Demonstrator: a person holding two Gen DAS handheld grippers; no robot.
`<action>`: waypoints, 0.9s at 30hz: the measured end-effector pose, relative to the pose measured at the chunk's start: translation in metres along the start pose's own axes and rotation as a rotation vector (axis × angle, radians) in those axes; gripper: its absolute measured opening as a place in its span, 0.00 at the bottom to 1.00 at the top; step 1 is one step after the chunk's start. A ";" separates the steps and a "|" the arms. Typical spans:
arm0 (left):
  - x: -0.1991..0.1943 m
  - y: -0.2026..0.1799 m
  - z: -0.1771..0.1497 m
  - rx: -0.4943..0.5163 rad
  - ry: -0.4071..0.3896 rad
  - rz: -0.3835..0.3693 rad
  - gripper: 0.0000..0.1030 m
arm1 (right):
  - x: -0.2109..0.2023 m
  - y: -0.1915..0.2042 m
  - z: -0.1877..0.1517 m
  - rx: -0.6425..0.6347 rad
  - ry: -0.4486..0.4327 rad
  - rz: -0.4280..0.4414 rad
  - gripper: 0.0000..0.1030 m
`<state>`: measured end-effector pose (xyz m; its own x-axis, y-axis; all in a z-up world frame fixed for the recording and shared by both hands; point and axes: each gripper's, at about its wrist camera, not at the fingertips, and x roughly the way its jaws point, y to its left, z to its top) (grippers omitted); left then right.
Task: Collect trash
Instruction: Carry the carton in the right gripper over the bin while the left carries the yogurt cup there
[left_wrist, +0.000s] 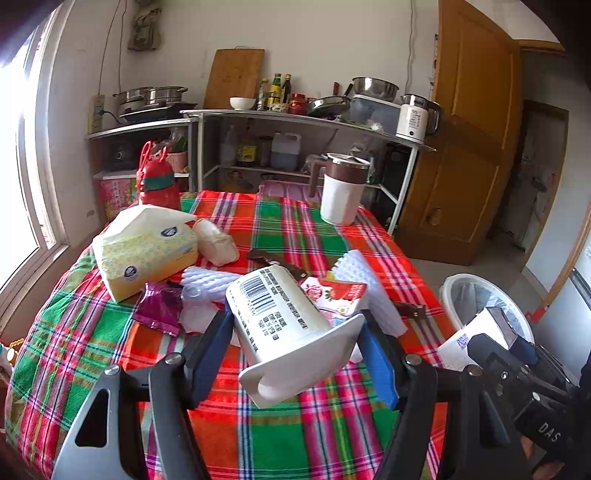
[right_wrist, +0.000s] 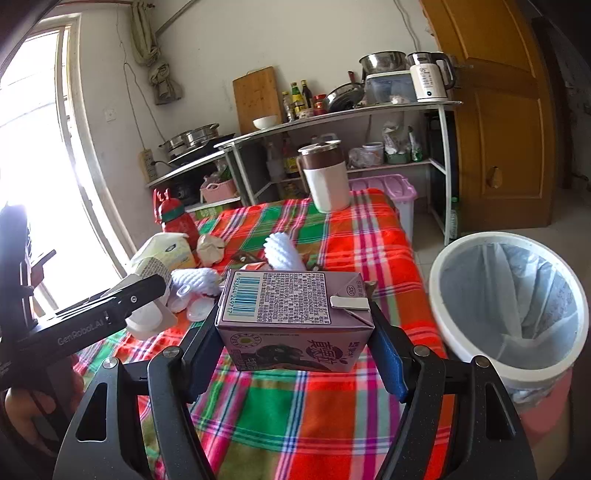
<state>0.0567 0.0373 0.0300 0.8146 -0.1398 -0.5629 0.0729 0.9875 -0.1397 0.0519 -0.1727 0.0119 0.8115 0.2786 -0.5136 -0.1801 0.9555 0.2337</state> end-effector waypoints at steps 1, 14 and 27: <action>-0.001 -0.006 0.002 0.008 -0.006 -0.015 0.68 | -0.003 -0.005 0.001 0.006 -0.006 -0.013 0.70; 0.022 -0.097 0.015 0.129 0.015 -0.250 0.68 | -0.037 -0.093 0.020 0.087 -0.033 -0.202 0.70; 0.073 -0.190 0.012 0.219 0.143 -0.441 0.68 | -0.030 -0.182 0.026 0.142 0.060 -0.368 0.70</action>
<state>0.1093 -0.1596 0.0252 0.5932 -0.5402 -0.5969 0.5236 0.8221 -0.2236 0.0748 -0.3578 0.0060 0.7727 -0.0709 -0.6308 0.1989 0.9707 0.1345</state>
